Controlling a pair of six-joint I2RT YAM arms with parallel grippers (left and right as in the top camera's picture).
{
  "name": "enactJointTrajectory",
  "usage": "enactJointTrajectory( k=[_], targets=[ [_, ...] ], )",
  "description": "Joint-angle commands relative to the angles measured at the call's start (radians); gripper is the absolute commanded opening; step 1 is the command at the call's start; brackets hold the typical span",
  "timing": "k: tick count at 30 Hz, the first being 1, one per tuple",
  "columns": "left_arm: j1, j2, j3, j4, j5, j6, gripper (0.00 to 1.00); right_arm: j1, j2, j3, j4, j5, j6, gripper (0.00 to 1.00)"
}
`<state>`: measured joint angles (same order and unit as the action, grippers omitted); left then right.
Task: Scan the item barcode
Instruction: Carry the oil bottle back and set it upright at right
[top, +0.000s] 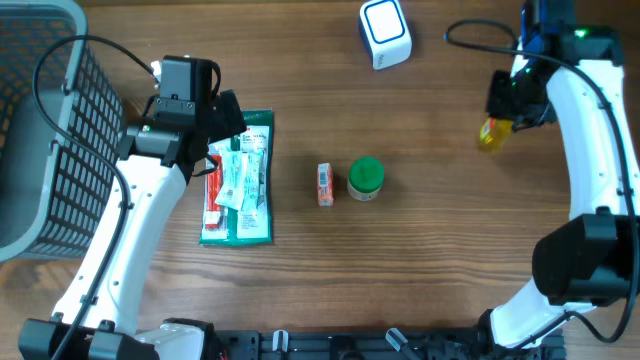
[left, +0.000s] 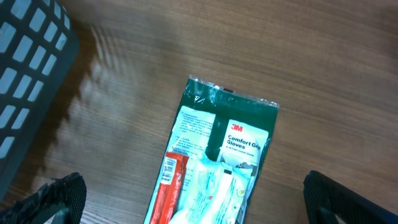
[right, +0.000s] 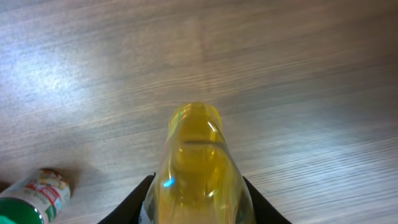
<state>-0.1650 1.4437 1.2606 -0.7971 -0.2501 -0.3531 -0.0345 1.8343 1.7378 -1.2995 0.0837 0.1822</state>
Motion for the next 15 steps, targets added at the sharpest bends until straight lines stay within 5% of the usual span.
enactJointTrajectory(
  k=[1,7,15],
  targets=[
    [0.004,0.002,0.003,0.003,-0.013,0.002,1.0,0.003,0.002,-0.127,0.08,-0.056,0.003,0.09],
    [0.004,0.002,0.003,0.003,-0.013,0.002,1.0,0.003,0.002,-0.288,0.208,-0.062,0.005,0.08],
    [0.004,0.002,0.003,0.003,-0.013,0.002,1.0,0.002,0.002,-0.289,0.253,0.018,-0.026,0.08]
  ],
)
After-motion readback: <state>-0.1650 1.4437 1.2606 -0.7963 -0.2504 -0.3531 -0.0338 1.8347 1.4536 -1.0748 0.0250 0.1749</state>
